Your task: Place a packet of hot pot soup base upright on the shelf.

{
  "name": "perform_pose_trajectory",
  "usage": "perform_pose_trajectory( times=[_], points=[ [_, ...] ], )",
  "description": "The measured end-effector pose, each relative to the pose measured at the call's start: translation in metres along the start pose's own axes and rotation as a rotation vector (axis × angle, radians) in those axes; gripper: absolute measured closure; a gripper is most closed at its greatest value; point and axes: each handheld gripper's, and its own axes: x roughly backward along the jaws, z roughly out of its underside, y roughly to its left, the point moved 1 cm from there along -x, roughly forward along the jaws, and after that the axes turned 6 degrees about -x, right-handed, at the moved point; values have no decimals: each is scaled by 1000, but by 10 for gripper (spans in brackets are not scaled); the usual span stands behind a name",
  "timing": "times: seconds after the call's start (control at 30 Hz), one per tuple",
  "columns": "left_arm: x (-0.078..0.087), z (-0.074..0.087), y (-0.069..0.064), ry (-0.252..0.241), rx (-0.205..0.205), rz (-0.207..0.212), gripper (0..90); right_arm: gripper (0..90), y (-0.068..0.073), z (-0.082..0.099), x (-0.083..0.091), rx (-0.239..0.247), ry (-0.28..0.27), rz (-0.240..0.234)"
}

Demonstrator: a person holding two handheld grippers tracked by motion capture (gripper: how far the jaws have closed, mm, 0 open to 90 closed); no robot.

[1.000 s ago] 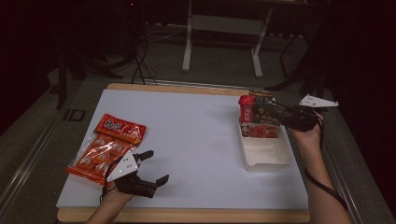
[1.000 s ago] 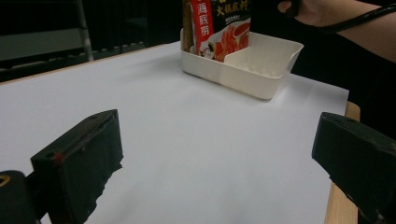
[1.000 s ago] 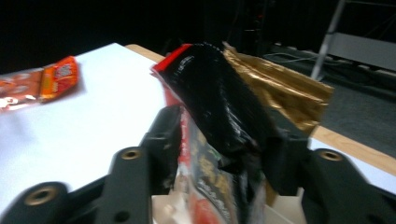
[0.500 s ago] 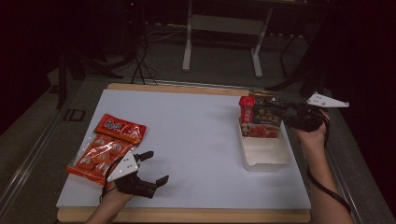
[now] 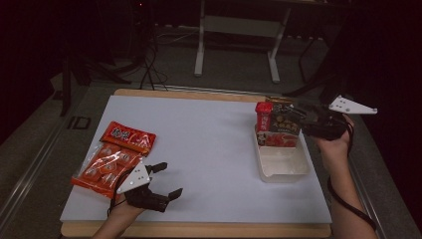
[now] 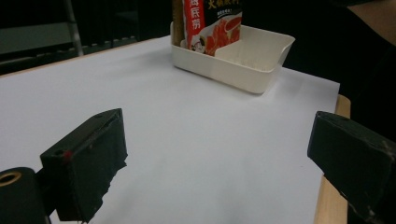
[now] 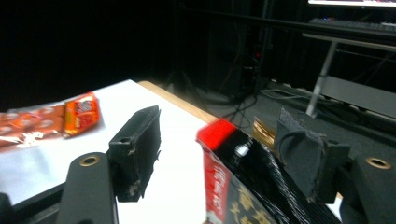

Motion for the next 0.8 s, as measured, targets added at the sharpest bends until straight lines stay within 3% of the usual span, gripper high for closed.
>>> perform_pose_trajectory(
  times=[0.13,0.33,0.37,0.43,0.47,0.57,0.7,0.8],
  points=[
    [0,0,0,-8,-1,-2,56,273,15,-3,0,24,9,-12],
    [0,0,0,-4,-1,-4,56,266,36,-2,2,33,-4,-74],
    [1,-1,0,-8,-3,-9,56,255,45,2,0,29,8,-100],
    [1,-1,0,-7,-3,-10,57,244,48,4,-1,21,13,-108],
    [0,-1,0,-5,-8,-14,57,154,55,10,-3,10,19,-131],
    [0,-2,0,2,-7,-18,57,127,64,20,-5,-21,18,-169],
    [1,-3,-1,6,1,-4,58,142,73,30,-7,-22,9,-185],
    [2,-5,-3,39,6,1,60,155,78,37,-8,-3,20,-187]
  ],
)
